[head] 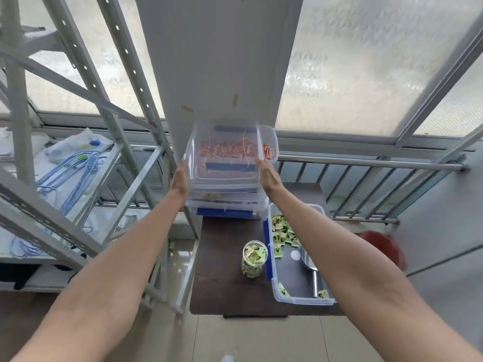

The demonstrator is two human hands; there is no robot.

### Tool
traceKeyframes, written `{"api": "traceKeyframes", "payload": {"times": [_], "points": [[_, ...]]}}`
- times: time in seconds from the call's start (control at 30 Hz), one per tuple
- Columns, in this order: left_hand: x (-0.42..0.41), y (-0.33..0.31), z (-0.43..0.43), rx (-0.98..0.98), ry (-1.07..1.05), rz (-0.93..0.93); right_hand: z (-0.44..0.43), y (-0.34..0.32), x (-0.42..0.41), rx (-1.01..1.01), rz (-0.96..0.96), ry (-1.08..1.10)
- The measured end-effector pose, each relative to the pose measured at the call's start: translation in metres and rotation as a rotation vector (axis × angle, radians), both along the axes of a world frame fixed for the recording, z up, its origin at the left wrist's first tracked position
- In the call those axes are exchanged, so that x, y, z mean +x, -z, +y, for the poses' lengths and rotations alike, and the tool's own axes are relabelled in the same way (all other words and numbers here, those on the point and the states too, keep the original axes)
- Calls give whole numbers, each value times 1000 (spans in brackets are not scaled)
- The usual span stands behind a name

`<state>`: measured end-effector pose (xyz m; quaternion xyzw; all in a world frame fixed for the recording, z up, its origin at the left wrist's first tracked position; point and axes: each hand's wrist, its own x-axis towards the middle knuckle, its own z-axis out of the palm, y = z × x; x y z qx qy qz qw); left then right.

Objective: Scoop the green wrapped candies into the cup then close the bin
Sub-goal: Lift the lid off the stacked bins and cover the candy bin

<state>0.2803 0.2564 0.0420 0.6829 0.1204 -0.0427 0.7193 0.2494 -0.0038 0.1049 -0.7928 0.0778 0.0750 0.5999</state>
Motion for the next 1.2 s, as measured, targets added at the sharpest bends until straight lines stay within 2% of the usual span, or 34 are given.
{"api": "traceKeyframes", "payload": {"times": [0.17,0.3,0.4,0.47,0.63,0.77,0.97,1.2], "points": [[19,34,4,-31,-19,28,-4,-16,-12,87,0,35],[-11,5,-24,-40,-64,-7,-16,-35,-18,98,-64,46],[-58,-50,-65,-56,-80,-38,-39,-41,-20,86,-102,69],[-54,-37,-77,-68,-106,-82,-56,-42,-25,45,-136,76],[-97,-62,-140,-111,-102,-140,-104,-39,-54,17,-169,127],[-115,-47,-177,-163,-15,-132,-144,-21,-77,-19,-192,175],[-120,21,-215,-228,87,-78,-193,15,-115,-34,-161,260],[-167,2,-256,-156,44,-112,-221,57,-153,-4,-127,353]]}}
